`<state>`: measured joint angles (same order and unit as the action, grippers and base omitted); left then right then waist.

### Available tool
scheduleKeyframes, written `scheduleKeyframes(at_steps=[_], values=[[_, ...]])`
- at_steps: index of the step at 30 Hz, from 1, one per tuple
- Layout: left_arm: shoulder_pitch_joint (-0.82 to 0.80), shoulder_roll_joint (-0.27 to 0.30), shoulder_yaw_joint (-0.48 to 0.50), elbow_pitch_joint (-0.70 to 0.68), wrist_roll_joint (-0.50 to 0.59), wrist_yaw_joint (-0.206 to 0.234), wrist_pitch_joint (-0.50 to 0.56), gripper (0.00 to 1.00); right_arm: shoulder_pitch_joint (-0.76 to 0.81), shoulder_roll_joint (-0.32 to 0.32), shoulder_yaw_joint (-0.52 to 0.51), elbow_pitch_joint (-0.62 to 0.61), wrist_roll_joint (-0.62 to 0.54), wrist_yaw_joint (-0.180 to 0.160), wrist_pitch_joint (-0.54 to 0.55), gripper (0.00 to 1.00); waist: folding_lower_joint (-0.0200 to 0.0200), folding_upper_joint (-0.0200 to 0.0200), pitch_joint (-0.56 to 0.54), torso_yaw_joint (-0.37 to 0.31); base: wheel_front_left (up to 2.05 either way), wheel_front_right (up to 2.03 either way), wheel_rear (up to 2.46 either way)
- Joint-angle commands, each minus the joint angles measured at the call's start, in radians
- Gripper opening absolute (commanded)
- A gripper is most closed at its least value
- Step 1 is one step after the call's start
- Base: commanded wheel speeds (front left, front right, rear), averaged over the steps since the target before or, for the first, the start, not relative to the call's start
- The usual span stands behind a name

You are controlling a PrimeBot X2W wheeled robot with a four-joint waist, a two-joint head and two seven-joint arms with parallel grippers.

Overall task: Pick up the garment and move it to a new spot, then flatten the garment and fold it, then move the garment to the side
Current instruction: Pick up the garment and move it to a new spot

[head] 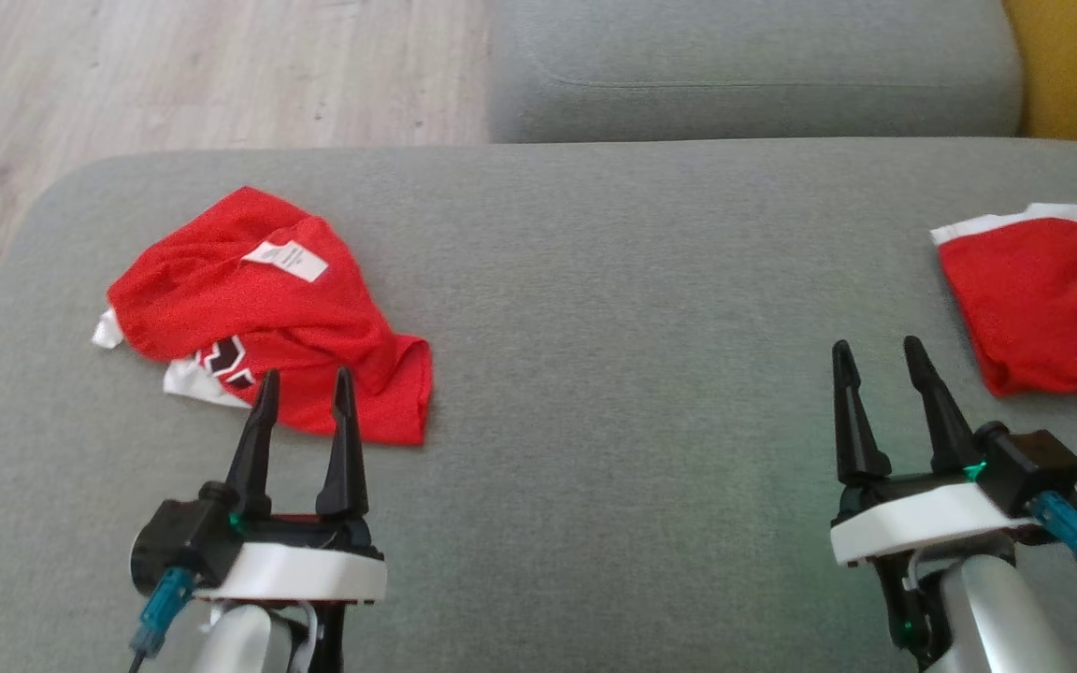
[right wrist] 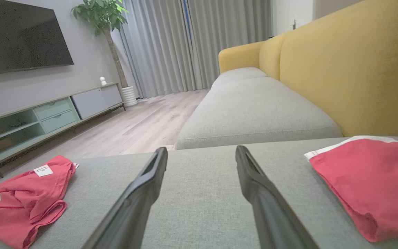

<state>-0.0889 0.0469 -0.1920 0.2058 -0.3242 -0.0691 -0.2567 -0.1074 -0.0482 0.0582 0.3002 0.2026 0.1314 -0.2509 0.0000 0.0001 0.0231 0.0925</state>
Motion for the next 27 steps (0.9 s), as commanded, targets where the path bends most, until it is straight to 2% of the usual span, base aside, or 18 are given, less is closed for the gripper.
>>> scheduleKeyframes(at_steps=[1, 7, 21, 27], values=[[-0.036, 0.003, 0.039, -0.027, 0.011, 0.007, -0.005, 1.00, -0.018, -0.002, 0.031, -0.030, 0.005, -0.001, -0.011, 1.00, 0.0000, -0.0001, 0.002, 0.018, 0.00, 0.00, 0.00], [-0.033, 0.003, 0.068, -0.022, 0.022, 0.026, -0.005, 1.00, -0.010, -0.002, 0.069, -0.026, 0.014, -0.001, -0.011, 1.00, 0.0000, -0.0001, 0.000, 0.083, 0.00, 0.00, 0.00], [-0.015, 0.003, 0.092, -0.014, 0.046, 0.021, -0.005, 1.00, 0.016, -0.002, 0.148, -0.025, 0.063, -0.001, -0.011, 1.00, 0.0000, -0.0001, -0.025, 0.227, 0.00, 0.00, 0.00], [-0.009, 0.003, 0.110, -0.006, 0.059, 0.018, -0.005, 1.00, 0.020, -0.002, 0.173, -0.027, 0.081, -0.001, -0.011, 1.00, 0.0000, -0.0001, -0.030, 0.262, 0.00, 0.00, 0.00]])
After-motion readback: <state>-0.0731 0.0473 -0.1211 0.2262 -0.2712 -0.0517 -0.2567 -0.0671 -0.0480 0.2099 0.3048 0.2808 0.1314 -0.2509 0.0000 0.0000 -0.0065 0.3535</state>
